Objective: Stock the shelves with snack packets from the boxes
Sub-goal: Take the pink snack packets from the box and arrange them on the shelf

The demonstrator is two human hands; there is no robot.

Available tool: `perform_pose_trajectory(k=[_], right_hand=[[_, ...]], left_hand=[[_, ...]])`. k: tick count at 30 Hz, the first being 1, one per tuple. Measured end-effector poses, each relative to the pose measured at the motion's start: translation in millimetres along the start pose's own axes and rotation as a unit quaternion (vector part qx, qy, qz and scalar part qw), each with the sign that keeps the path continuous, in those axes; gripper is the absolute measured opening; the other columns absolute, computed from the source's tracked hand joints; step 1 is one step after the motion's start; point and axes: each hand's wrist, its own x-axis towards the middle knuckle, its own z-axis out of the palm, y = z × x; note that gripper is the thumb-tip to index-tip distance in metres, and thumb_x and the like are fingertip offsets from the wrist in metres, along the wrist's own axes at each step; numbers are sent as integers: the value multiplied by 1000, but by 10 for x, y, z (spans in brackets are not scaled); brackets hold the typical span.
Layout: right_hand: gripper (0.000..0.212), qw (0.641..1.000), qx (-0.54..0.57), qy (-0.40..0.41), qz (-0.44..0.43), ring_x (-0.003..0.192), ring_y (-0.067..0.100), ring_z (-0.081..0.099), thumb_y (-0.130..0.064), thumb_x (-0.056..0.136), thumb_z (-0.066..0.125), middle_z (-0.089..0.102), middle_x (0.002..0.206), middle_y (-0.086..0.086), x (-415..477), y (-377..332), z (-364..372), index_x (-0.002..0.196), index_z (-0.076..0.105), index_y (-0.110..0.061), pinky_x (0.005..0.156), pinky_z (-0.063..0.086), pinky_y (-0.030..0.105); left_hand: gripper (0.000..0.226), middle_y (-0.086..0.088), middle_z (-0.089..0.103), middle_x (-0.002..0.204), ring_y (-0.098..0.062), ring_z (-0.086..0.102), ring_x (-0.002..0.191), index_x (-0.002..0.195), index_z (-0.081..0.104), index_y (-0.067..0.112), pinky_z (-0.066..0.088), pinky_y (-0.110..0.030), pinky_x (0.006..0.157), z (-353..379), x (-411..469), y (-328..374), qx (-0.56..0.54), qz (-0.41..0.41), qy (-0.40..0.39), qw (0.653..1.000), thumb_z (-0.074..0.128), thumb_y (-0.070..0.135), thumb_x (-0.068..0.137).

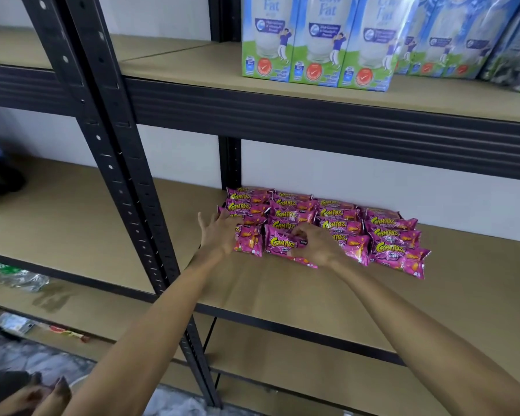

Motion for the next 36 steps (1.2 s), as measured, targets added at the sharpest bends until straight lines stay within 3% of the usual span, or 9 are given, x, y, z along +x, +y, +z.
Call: perform_pose_trajectory(k=[5, 10, 17, 21, 27, 32, 36], right_hand=[[48, 997, -63, 31, -11, 118, 23, 56, -33, 79, 83, 52, 121, 5, 49, -82, 90, 124, 67, -23, 104, 48, 44], [54, 990, -138, 44, 1, 129, 25, 46, -40, 83, 77, 51, 127, 4, 76, -145, 98, 134, 61, -29, 116, 31, 52], [50, 987, -148, 68, -15, 129, 23, 50, -37, 87, 74, 56, 134, -1, 54, -170, 125, 133, 56, -28, 113, 28, 53], [42, 984, -153, 85, -22, 124, 23, 53, -38, 87, 74, 60, 128, -2, 41, -139, 164, 123, 57, -26, 111, 31, 50], [43, 982, -163, 94, -18, 125, 22, 54, -37, 89, 72, 64, 129, 0, 1, -149, 166, 130, 61, -28, 111, 26, 44], [46, 977, -190, 95, -19, 131, 24, 45, -38, 89, 71, 56, 132, 2, 12, -152, 210, 132, 60, -28, 112, 28, 48], [49, 960, -237, 139, -47, 129, 26, 41, -32, 87, 74, 48, 132, 6, -22, -160, 257, 133, 58, -24, 109, 37, 49]], left_hand=[[54, 1, 51, 135, -24, 43, 130, 132, 55, 30, 25, -48, 114, 83, 27, -68, -75, -1, 22, 997, 62, 3, 86], [47, -2, 52, 130, -26, 44, 126, 127, 56, 22, 35, -43, 104, 102, 12, -102, -129, 8, 25, 991, 63, 0, 86], [47, -3, 51, 131, -26, 44, 125, 127, 53, 22, 36, -42, 101, 97, -13, -93, -134, 8, 21, 991, 63, 0, 86], [40, -3, 54, 126, -27, 48, 119, 120, 52, 19, 39, -42, 97, 114, -41, -80, -144, 6, 39, 989, 60, -1, 86], [42, -6, 57, 117, -27, 52, 104, 117, 53, 13, 42, -39, 87, 96, -113, -41, -150, 12, 61, 987, 54, -9, 82], [44, -7, 57, 119, -28, 56, 100, 116, 55, 14, 45, -38, 82, 99, -138, -35, -151, 13, 53, 987, 53, -11, 80], [44, -9, 51, 121, -30, 49, 110, 114, 59, 15, 43, -41, 90, 90, -189, 7, -130, -7, 79, 988, 55, -10, 77]])
